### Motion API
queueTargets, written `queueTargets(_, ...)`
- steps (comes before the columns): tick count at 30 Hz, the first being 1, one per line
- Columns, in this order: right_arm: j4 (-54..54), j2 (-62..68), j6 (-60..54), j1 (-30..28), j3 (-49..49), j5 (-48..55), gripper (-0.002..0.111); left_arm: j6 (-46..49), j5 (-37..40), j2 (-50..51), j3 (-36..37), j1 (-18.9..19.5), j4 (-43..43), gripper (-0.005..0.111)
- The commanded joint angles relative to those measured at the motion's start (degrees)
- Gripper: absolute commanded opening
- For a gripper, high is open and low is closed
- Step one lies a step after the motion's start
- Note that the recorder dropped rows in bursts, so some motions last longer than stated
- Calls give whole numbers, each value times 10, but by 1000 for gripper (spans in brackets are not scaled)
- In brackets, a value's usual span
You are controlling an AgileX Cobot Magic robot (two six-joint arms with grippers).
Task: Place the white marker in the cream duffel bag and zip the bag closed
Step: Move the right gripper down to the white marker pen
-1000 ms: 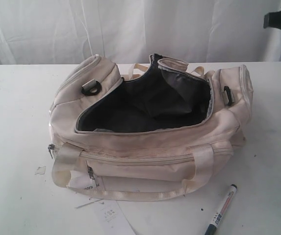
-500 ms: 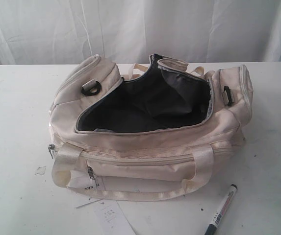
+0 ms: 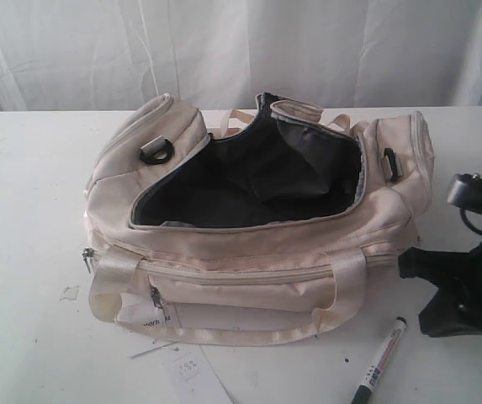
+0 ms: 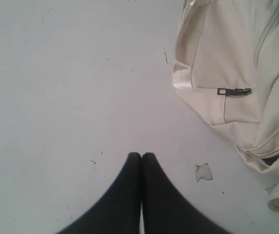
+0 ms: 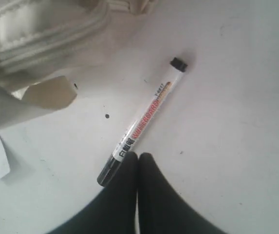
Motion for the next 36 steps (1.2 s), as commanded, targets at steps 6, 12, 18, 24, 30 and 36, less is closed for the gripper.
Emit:
queueTargets(6,-88,121,32,94,-88,32,0,1,-18,-1,3,-4,-13,0)
queueTargets(12,-250,121,-103,165,-117,111,0,1,-9,-1,3,-4,-13,0)
queueTargets(18,-170,121,-356,206,-117,30,0,1,15,-1,3,-4,-16,0)
queueTargets(24,-171,128,-604,222,-117,11,24,1,14,-1,3,-4,-16,0)
queueTargets(30,-170,150,-680,222,-117,55,32,1,12,-1,3,-17,-16,0)
queueTargets(36,-133,153,-779,222,-112,158,33,1,10,-1,3,-46,-16,0)
